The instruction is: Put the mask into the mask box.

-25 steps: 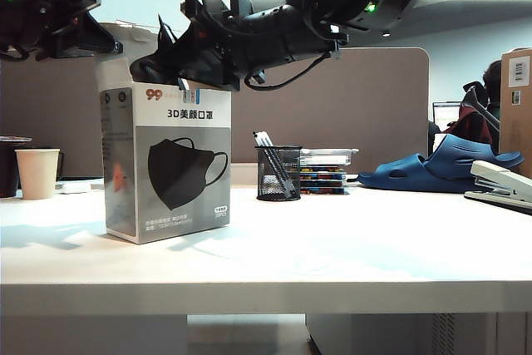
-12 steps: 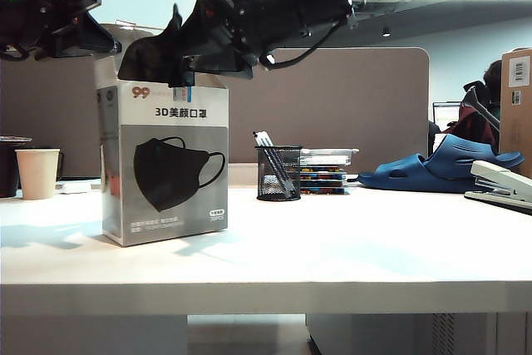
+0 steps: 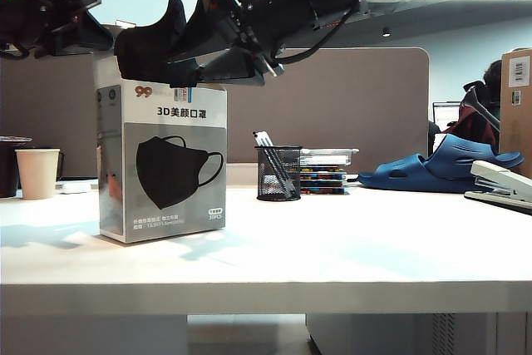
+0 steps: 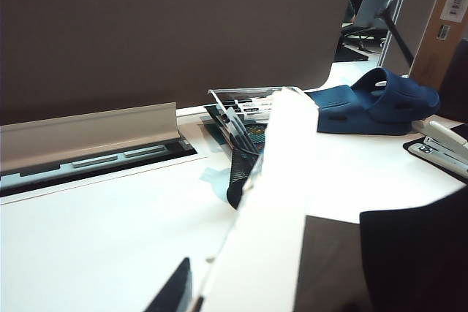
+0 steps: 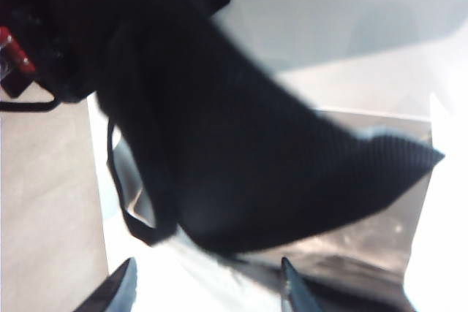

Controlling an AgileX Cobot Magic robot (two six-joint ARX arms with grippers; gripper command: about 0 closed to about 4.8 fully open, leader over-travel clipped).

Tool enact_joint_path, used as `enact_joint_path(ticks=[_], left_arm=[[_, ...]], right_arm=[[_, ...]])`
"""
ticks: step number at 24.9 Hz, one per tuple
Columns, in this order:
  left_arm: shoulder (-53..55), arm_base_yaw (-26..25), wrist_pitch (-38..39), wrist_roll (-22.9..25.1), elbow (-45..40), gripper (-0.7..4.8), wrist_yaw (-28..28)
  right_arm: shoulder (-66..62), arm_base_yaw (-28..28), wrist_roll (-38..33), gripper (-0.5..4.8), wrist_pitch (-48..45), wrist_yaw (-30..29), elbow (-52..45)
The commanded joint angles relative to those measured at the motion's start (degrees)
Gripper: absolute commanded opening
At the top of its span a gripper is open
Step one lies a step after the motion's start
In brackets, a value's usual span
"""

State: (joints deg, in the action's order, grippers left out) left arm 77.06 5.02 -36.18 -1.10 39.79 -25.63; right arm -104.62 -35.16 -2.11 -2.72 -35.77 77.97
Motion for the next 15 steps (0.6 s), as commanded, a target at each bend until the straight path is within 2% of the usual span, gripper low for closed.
enact_joint_path(ticks=[1,4,7,15], left_arm=[[-0.2,-0.1,-0.8,0.0,0.2,0.48,0.1],[-0.2,-0.1,-0.8,0.0,0.2,0.48,-0.1],[-0.2,-0.1,-0.8,0.0,0.2,0.48,-0.3],[-0.1,-0.1,-0.8,0.0,0.2,0.49,-3.6]], right_arm=[[1.8,-0.1,0.7,2.43,2.8,-0.2,0.2],[2.8,-0.2,0.7,2.43,2.3,-0.2,0.2],[2.8,-0.2,-0.3,2.07,1.2,2.0,0.7],[2.0,-1.0,-2.1,2.06,2.3,1.9,0.7]])
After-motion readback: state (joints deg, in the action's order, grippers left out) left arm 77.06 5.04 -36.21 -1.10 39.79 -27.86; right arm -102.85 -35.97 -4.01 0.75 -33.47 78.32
